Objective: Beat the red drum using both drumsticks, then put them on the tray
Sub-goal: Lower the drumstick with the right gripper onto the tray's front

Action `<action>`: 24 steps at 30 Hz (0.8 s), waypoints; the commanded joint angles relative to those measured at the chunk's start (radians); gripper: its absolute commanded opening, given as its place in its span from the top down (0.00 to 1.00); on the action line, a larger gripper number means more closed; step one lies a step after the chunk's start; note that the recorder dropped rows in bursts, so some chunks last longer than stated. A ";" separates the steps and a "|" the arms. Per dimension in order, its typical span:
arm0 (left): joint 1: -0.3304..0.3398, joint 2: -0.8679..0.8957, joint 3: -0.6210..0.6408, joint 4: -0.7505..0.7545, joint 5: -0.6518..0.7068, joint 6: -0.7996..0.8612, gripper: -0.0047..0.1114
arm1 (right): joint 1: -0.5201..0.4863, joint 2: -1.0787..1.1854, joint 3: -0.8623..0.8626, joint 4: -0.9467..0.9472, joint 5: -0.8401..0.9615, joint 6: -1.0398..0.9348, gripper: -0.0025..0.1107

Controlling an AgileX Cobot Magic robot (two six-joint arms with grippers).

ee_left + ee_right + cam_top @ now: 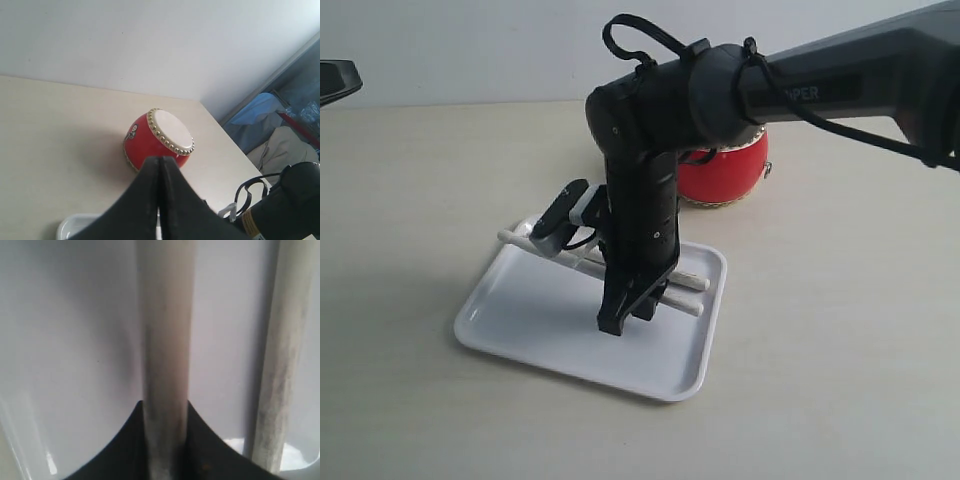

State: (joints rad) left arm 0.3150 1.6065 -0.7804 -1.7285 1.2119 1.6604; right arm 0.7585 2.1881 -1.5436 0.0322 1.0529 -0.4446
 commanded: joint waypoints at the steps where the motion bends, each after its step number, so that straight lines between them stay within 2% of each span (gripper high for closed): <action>1: 0.003 -0.008 0.002 -0.003 0.009 0.007 0.96 | -0.002 -0.011 0.011 -0.005 -0.031 -0.006 0.98; 10: 0.003 -0.008 0.002 -0.003 0.009 0.007 0.96 | -0.002 -0.011 0.011 0.085 0.012 -0.105 0.98; 17: 0.003 -0.008 0.002 -0.003 0.009 0.007 0.96 | -0.002 -0.011 0.023 0.099 0.078 -0.107 0.98; 24: 0.003 -0.008 0.002 -0.003 0.009 0.007 0.96 | -0.002 -0.011 0.050 0.108 0.044 -0.103 0.98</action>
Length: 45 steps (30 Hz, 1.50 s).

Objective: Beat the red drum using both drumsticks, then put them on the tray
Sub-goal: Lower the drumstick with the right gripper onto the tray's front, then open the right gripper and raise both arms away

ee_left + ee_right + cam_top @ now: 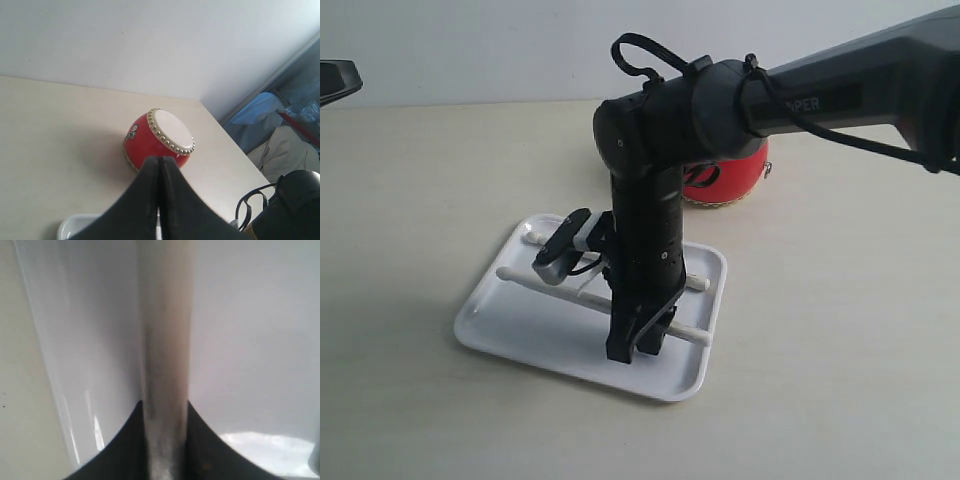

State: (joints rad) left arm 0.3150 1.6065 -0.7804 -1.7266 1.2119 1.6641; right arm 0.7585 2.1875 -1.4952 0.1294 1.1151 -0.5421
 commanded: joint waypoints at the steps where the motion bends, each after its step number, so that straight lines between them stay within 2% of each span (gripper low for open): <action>1: 0.003 -0.008 0.002 -0.005 0.009 0.003 0.96 | -0.002 -0.011 0.002 0.015 -0.018 -0.006 0.97; 3: 0.003 -0.008 0.002 -0.005 0.009 0.003 0.96 | -0.002 -0.011 0.002 0.020 -0.019 -0.006 0.89; 6: 0.003 -0.008 0.002 -0.005 0.009 0.003 0.96 | -0.002 -0.011 0.002 0.021 -0.022 -0.006 0.72; 9: 0.003 -0.008 0.002 -0.005 0.009 0.003 0.96 | -0.002 -0.011 0.002 0.021 -0.031 -0.006 0.64; 12: 0.003 -0.008 0.002 -0.005 0.009 0.003 0.96 | -0.002 -0.011 0.002 0.025 -0.054 -0.006 0.61; 19: 0.003 -0.008 0.002 -0.005 0.009 0.003 0.96 | -0.002 -0.060 0.002 0.030 -0.056 -0.006 0.60; 23: 0.003 -0.008 0.002 -0.005 0.009 0.003 0.96 | -0.002 -0.148 0.002 0.088 -0.059 -0.006 0.62; 26: 0.003 -0.008 0.002 -0.004 0.009 0.014 0.96 | -0.002 -0.226 0.002 0.107 -0.084 -0.006 0.68; 32: 0.003 -0.008 0.002 0.010 0.009 0.040 0.96 | -0.002 -0.374 0.003 0.104 -0.094 0.044 0.97; 36: 0.003 -0.008 0.002 0.016 0.009 0.047 0.96 | -0.002 -0.463 0.041 0.103 -0.124 0.067 0.98; 41: -0.019 -0.026 0.004 0.033 0.009 0.047 0.96 | -0.002 -0.600 0.189 0.100 -0.329 0.081 0.98; 45: -0.097 -0.075 0.004 0.054 -0.157 0.032 0.96 | -0.002 -0.726 0.361 0.096 -0.560 0.081 0.98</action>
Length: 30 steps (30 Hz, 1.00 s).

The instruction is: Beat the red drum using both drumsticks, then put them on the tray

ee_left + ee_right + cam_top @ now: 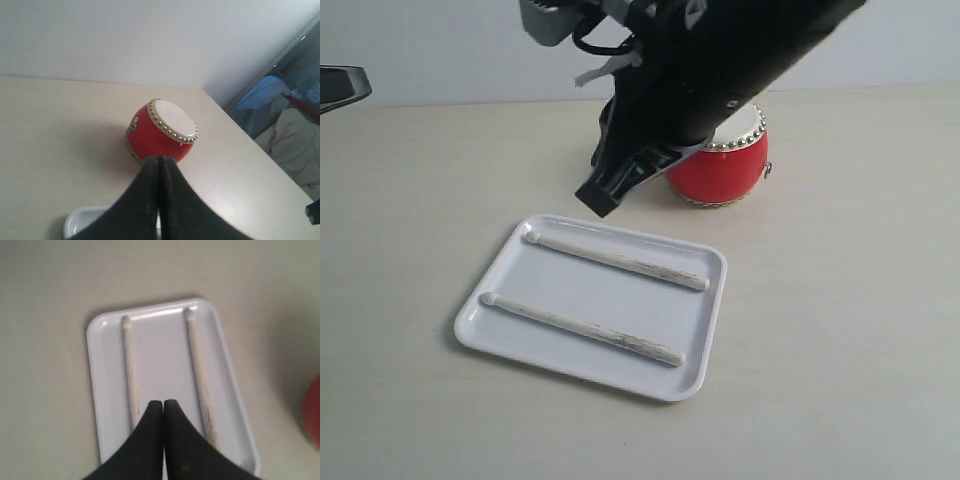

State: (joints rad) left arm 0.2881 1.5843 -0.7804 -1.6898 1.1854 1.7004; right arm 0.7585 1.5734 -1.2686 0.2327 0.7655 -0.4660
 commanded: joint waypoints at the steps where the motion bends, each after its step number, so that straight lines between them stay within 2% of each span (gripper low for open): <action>1: -0.099 -0.066 0.004 0.020 -0.168 -0.005 0.96 | -0.002 -0.146 0.183 -0.007 -0.273 0.005 0.98; 4: -0.198 -0.108 0.004 0.026 -0.305 -0.007 0.96 | -0.004 -0.249 0.328 -0.007 -0.480 0.005 0.98; 5: -0.284 -0.135 0.004 0.026 -0.428 -0.012 0.96 | -0.013 -0.307 0.431 -0.005 -0.611 0.005 0.98; 6: -0.322 -0.145 0.004 0.022 -0.488 -0.012 0.96 | -0.023 -0.338 0.480 0.003 -0.683 0.008 0.98; 7: -0.424 -0.165 0.004 -0.002 -0.657 -0.012 0.96 | -0.046 -0.386 0.556 0.003 -0.793 0.031 0.98; 8: -0.464 -0.173 0.004 -0.016 -0.745 -0.012 0.96 | -0.061 -0.408 0.590 0.003 -0.831 0.035 0.98; 9: -0.567 -0.179 0.004 -0.055 -0.913 -0.008 0.96 | -0.087 -0.440 0.637 0.003 -0.870 0.035 0.98; 10: -0.640 -0.179 0.004 -0.055 -1.020 0.005 0.96 | -0.111 -0.455 0.677 0.004 -0.924 0.035 0.98; 13: -0.782 -0.182 0.002 -0.055 -1.185 0.007 0.96 | -0.145 -0.460 0.723 0.024 -1.043 0.035 0.98; 14: -0.808 -0.184 0.002 -0.055 -1.220 0.007 0.96 | -0.145 -0.460 0.731 0.042 -1.067 0.032 0.98; 17: -0.856 -0.186 0.002 -0.055 -1.276 -0.007 0.96 | -0.145 -0.460 0.734 0.049 -1.074 0.032 0.98; 30: -0.856 -0.186 0.002 -0.055 -1.264 -0.005 0.96 | -0.145 -0.460 0.734 0.049 -1.060 0.032 0.98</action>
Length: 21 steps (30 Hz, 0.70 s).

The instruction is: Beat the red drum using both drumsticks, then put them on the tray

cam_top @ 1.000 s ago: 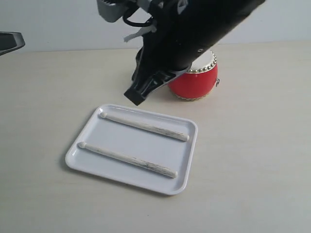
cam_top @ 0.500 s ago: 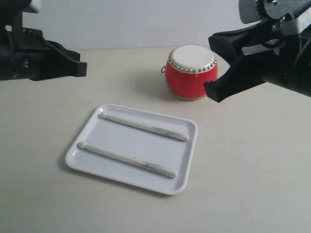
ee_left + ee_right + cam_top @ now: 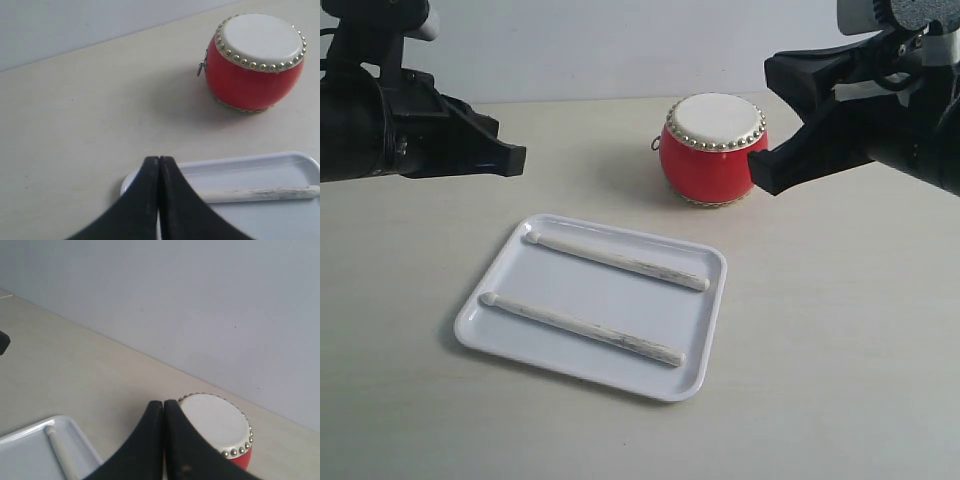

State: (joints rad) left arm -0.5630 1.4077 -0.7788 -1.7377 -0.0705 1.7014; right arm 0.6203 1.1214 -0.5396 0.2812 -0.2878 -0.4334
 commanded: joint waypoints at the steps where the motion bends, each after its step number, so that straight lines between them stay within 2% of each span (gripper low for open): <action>1: -0.005 -0.009 0.001 -0.007 -0.008 -0.006 0.96 | -0.007 -0.007 0.005 0.001 -0.007 0.000 0.98; 5: -0.003 -0.066 0.014 -0.007 -0.056 0.019 0.96 | -0.007 -0.007 0.005 0.001 -0.004 0.000 0.98; 8: -0.001 -0.174 0.061 -0.007 -0.056 -0.118 0.96 | -0.007 -0.007 0.005 0.001 -0.004 0.000 0.98; 11: 0.036 -0.324 0.137 -0.007 -0.002 -0.213 0.96 | -0.007 -0.007 0.005 0.001 -0.004 0.000 0.98; 14: 0.123 -0.505 0.219 -0.007 0.089 -0.226 0.96 | -0.007 -0.007 0.005 0.006 -0.004 0.000 0.98; 16: 0.207 -0.636 0.285 -0.007 0.126 -0.226 0.96 | -0.007 -0.007 0.005 0.006 -0.004 0.000 0.98; 21: 0.381 -0.915 0.426 -0.007 0.126 -0.226 0.96 | -0.007 -0.007 0.005 0.006 -0.004 0.000 0.98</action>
State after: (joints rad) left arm -0.2530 0.6076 -0.4157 -1.7395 0.0418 1.4822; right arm 0.6203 1.1210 -0.5396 0.2877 -0.2878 -0.4314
